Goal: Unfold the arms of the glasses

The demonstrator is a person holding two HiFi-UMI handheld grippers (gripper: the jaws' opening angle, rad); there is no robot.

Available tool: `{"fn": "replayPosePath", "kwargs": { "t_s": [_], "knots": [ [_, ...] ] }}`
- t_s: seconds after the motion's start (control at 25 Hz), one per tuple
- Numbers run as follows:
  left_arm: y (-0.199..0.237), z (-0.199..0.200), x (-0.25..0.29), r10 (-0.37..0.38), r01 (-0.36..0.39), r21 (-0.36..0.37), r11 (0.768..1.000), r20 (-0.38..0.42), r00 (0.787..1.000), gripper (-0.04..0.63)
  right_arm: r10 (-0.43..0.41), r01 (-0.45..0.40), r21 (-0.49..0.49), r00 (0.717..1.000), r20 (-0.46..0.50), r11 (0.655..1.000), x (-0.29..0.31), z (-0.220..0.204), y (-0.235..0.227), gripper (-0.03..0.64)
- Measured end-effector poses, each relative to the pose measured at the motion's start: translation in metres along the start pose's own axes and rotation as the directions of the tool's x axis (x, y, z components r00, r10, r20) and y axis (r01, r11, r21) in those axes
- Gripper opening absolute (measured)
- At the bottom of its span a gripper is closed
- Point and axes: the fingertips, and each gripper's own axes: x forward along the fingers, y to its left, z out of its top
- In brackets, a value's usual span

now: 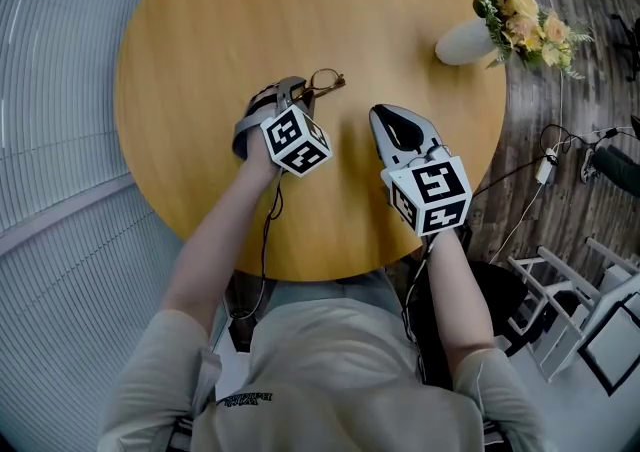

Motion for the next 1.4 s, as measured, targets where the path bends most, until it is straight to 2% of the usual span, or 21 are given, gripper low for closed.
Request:
{"fn": "replayPosePath", "kwargs": {
  "t_s": [0.08, 0.2, 0.36, 0.6, 0.8, 0.92, 1.12, 1.28, 1.4],
  "knots": [
    [0.003, -0.001, 0.001, 0.024, -0.024, 0.017, 1.0, 0.002, 1.0, 0.08, -0.001, 0.001, 0.008, 1.0, -0.002, 1.0, -0.001, -0.003, 0.0, 0.037],
    [0.007, -0.001, 0.003, 0.07, -0.07, 0.074, 0.995, 0.001, 0.998, 0.072, -0.003, 0.003, 0.015, 1.0, -0.006, 1.0, -0.002, -0.007, 0.001, 0.037],
    [0.009, 0.003, -0.002, 0.093, -0.094, 0.082, 0.992, 0.013, 0.996, 0.05, -0.007, 0.007, 0.023, 1.0, -0.014, 1.0, -0.006, -0.014, 0.001, 0.037],
    [0.013, 0.017, -0.028, 0.104, -0.104, 0.002, 0.995, 0.068, 0.992, 0.044, -0.011, 0.011, 0.012, 1.0, 0.005, 1.0, -0.021, -0.007, 0.005, 0.037],
    [0.02, 0.044, -0.073, 0.12, -0.1, -0.122, 0.987, 0.167, 0.979, 0.043, -0.025, 0.025, 0.002, 0.998, 0.056, 1.0, -0.046, 0.017, 0.008, 0.037],
    [0.03, 0.065, -0.108, 0.155, -0.106, -0.2, 0.974, 0.25, 0.956, 0.043, -0.036, 0.037, -0.008, 0.994, 0.105, 0.999, -0.064, 0.038, 0.01, 0.037],
    [0.039, 0.093, -0.176, 0.238, -0.15, -0.256, 0.955, 0.356, 0.904, 0.043, -0.027, 0.032, -0.021, 0.979, 0.2, 0.999, -0.103, 0.086, 0.023, 0.037],
    [0.044, 0.108, -0.228, 0.263, -0.117, -0.339, 0.934, 0.427, 0.865, 0.043, -0.021, 0.038, -0.055, 0.959, 0.283, 0.998, -0.134, 0.125, 0.035, 0.037],
    [0.049, 0.116, -0.268, 0.294, -0.091, -0.401, 0.912, 0.481, 0.826, 0.043, -0.011, 0.04, -0.076, 0.94, 0.341, 0.996, -0.155, 0.149, 0.047, 0.037]
  ]
}}
